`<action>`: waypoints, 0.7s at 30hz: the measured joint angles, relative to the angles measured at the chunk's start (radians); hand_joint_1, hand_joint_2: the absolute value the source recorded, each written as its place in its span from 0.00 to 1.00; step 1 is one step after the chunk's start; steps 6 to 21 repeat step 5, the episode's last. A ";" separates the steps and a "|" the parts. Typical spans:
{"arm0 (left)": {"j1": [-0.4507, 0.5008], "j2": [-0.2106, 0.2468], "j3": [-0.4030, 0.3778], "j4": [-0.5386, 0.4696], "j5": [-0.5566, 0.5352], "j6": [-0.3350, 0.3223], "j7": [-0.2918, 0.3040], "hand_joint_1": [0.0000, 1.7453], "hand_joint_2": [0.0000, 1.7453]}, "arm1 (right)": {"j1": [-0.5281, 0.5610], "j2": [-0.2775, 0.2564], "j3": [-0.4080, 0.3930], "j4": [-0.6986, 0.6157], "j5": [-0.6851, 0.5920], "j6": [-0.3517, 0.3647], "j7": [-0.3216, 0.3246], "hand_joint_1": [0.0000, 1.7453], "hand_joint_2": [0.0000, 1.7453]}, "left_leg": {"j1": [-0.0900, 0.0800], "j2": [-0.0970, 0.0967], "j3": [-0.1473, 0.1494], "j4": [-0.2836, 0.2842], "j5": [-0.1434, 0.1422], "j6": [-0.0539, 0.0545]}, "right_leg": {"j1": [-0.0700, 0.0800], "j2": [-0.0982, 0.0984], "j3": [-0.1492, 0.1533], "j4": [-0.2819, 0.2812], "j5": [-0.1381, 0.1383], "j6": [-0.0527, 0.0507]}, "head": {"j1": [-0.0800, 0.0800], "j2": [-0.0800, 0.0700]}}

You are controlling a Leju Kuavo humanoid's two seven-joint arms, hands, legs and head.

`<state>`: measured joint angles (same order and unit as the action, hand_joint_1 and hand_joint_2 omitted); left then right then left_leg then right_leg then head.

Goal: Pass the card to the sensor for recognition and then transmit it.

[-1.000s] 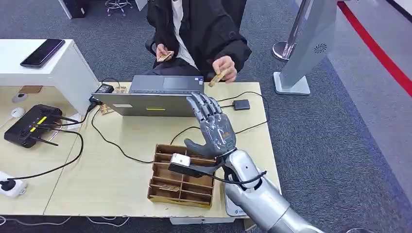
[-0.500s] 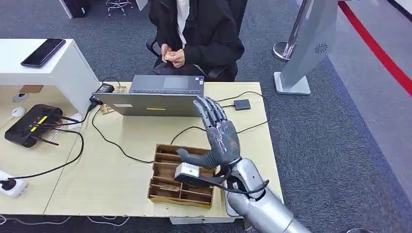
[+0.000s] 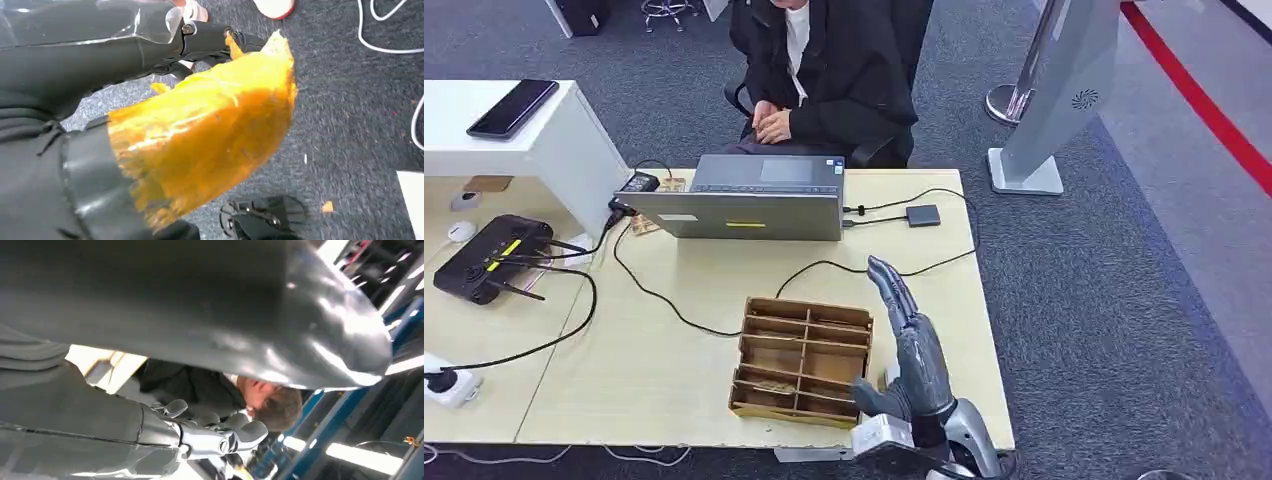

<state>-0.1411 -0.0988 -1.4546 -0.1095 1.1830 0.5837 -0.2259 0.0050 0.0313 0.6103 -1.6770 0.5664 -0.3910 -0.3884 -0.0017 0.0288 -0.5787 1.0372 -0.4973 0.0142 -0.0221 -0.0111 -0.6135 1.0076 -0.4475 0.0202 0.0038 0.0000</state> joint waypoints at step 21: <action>0.002 -0.003 0.000 0.000 0.021 0.003 -0.016 0.00 0.00 | 0.080 -0.002 -0.020 -0.034 -0.102 0.049 -0.064 0.00 0.00 | 0.000 0.000 0.000 0.000 0.000 0.000 | 0.000 0.000 0.000 0.000 0.000 0.000 | 0.000 0.000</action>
